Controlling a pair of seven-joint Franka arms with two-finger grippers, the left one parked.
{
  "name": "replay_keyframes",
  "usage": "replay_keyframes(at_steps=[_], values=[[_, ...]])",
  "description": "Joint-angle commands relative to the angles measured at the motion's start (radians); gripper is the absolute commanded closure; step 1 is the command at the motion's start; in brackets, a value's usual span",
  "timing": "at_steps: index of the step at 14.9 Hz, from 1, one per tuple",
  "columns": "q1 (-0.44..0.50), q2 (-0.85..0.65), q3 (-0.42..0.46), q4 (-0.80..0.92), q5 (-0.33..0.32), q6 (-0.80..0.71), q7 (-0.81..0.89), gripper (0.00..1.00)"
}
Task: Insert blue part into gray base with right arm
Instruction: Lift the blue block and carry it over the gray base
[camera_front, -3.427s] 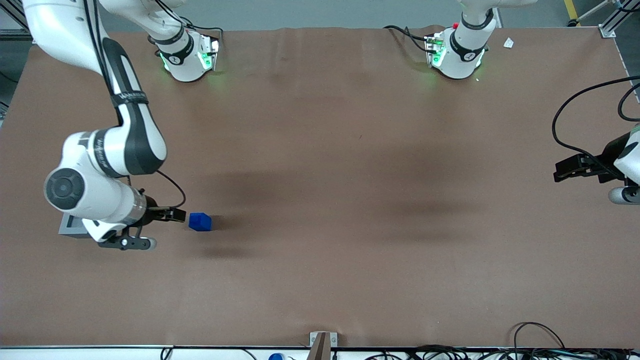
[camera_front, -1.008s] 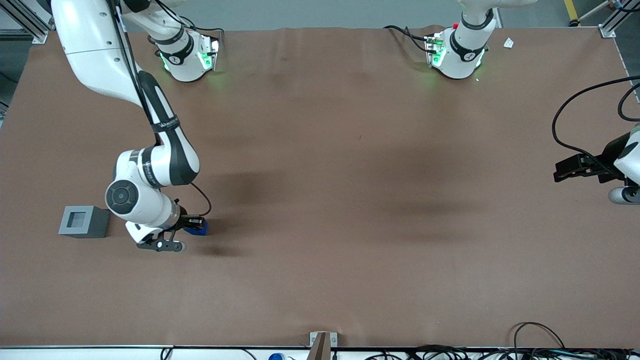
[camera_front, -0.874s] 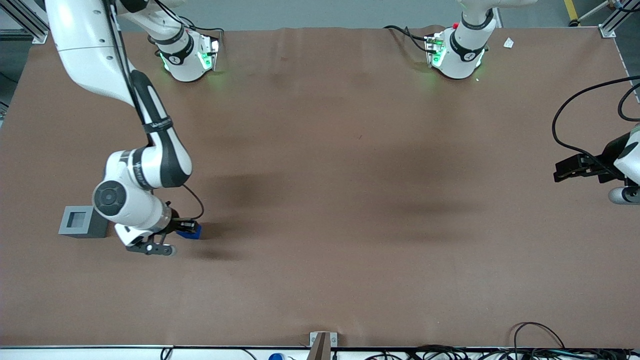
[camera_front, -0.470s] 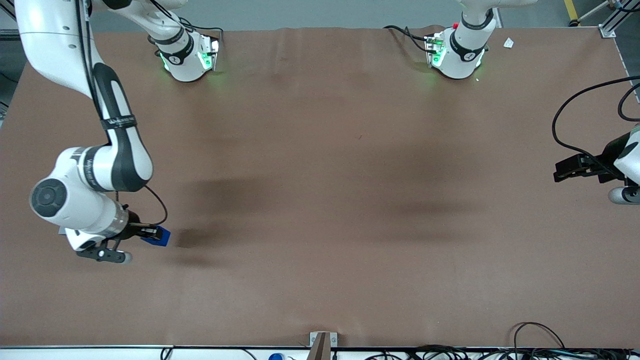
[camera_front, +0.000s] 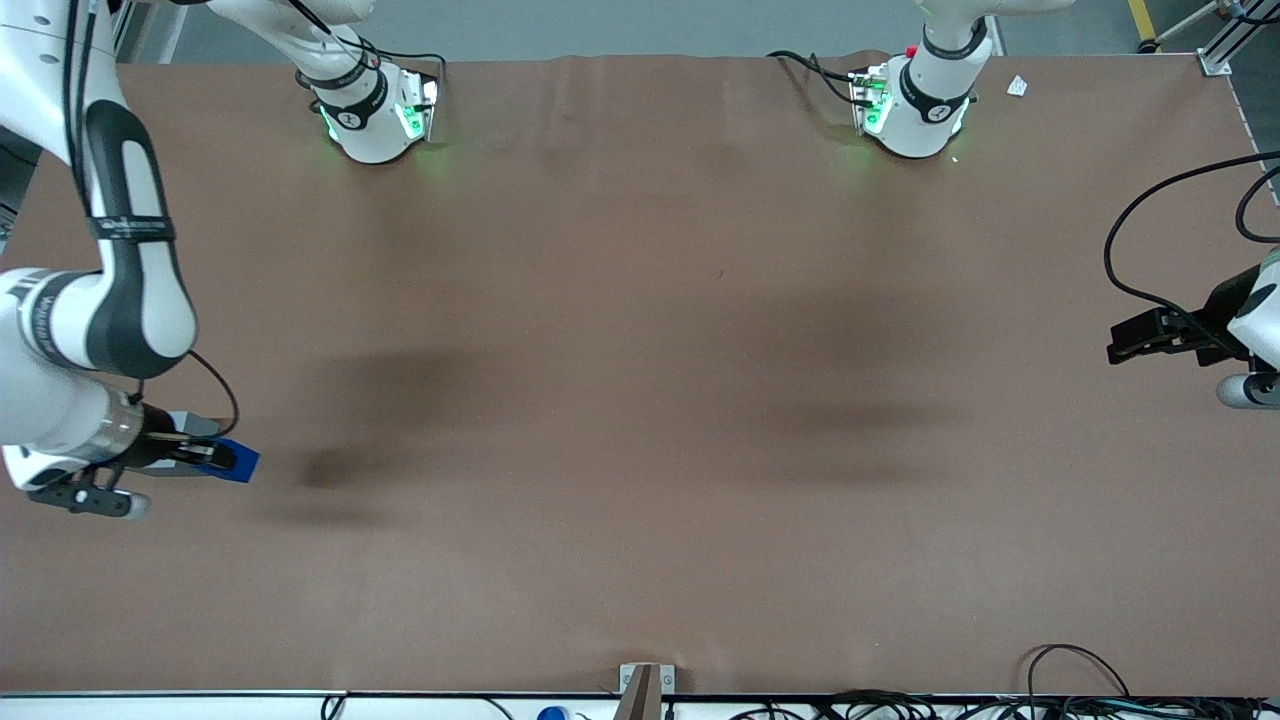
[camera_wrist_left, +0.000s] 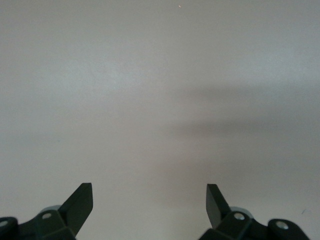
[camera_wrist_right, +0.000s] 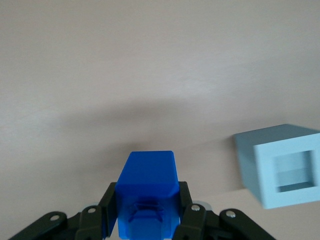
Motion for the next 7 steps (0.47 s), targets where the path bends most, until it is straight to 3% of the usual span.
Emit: replay_keyframes(at_steps=[1,7], values=[[-0.066,-0.021,0.018,0.0,0.01,-0.018,-0.08,0.77],[-0.157,-0.006,0.018,0.104,0.007,-0.167,-0.271,0.77]])
